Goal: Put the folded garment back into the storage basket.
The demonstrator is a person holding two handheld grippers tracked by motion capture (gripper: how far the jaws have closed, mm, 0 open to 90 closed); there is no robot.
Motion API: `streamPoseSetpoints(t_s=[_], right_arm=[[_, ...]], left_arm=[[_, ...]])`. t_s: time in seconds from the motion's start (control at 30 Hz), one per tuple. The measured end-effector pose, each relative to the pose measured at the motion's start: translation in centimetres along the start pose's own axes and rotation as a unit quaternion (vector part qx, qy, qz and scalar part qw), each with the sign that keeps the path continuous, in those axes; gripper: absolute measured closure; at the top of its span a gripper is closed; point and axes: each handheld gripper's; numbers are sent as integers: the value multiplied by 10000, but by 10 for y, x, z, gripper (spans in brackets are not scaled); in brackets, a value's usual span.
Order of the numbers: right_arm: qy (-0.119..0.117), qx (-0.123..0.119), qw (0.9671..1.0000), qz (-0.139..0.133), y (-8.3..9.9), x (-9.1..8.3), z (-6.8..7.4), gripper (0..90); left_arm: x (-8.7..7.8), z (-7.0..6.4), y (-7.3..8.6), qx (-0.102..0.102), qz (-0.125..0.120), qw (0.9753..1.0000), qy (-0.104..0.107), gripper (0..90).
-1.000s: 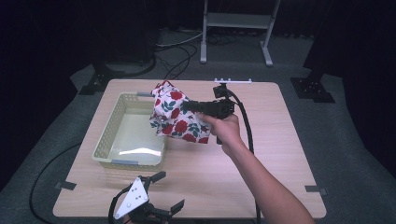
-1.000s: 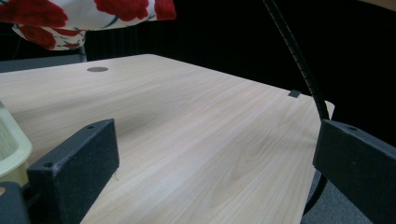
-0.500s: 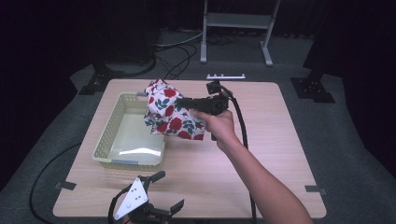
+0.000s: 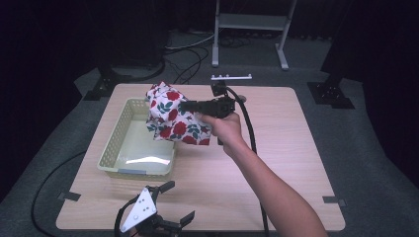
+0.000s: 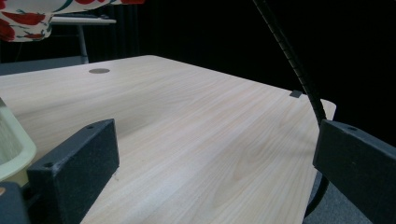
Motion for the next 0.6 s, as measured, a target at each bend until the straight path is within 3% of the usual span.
streamPoseSetpoints(t_s=[0.6], right_arm=[[-157, -138, 9997, 113, -15, 26, 13, 805]], left_arm=[[-1, 2, 0, -49, -18, 10000, -36, 0]])
Point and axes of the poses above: each handheld gripper's, and its own axes: x roughly forward along the jaws, y roughly out of its underside, z roughly to its left, and after that the axes turned 2 degrees about -y, right-handed
